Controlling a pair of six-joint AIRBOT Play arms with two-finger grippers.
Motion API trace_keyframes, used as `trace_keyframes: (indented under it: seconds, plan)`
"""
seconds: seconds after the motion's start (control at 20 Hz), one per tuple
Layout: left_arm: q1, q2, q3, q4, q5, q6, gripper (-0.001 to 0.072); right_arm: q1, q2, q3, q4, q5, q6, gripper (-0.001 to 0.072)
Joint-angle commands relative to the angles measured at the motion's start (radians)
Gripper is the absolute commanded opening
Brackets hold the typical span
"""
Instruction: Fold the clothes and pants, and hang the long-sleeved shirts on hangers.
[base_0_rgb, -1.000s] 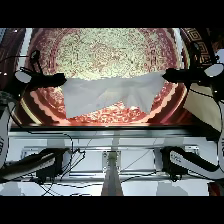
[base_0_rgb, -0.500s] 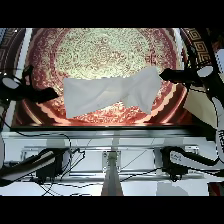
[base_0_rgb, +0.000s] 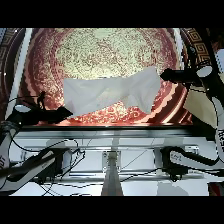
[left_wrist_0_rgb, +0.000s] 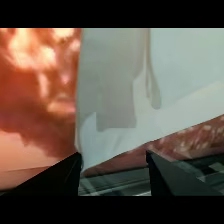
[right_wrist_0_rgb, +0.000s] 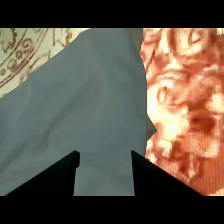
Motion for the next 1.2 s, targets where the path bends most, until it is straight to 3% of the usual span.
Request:
trace_keyframes:
  seconds: [0.0,0.05,0.15,0.2,0.3,0.45,0.5,0.7,0.85,1.15]
  plan:
    - [-0.039,0.003,-0.035,-0.038,0.105,0.024,0.0473,0.001,0.000,0.000,-0.004,0.000,0.000,0.0385]
    - [-0.044,0.003,-0.035,-0.039,0.118,0.024,0.0424,0.001,0.000,0.000,-0.011,0.000,0.000,0.0385]
    - [-0.044,0.003,-0.034,-0.039,0.124,0.031,0.0100,0.000,0.000,0.000,-0.082,0.009,0.001,0.0384]
    - [-0.044,0.005,-0.034,-0.039,0.124,0.044,0.0010,-0.004,0.000,0.000,-0.136,0.030,0.002,0.0384]
    - [-0.044,0.005,-0.023,-0.039,0.115,0.058,0.0013,-0.034,-0.001,-0.001,-0.216,0.084,0.032,0.0385]
    - [-0.044,0.005,0.017,-0.039,0.093,0.058,0.0013,-0.115,-0.005,-0.012,-0.217,0.124,0.019,0.0385]
    - [-0.044,0.005,0.026,-0.039,0.093,0.058,0.0013,-0.140,-0.014,-0.023,-0.185,0.122,0.005,0.0385]
    - [-0.044,0.005,0.033,-0.039,0.094,0.058,0.0012,-0.153,-0.115,-0.040,0.139,0.158,-0.231,0.0388]
    - [-0.044,0.005,0.032,-0.039,0.094,0.057,0.0013,-0.130,-0.215,-0.035,0.318,0.138,-0.298,0.0419]
    - [-0.044,0.005,0.032,-0.039,0.094,0.057,0.0012,-0.066,-0.276,-0.032,0.380,0.068,-0.367,0.0402]
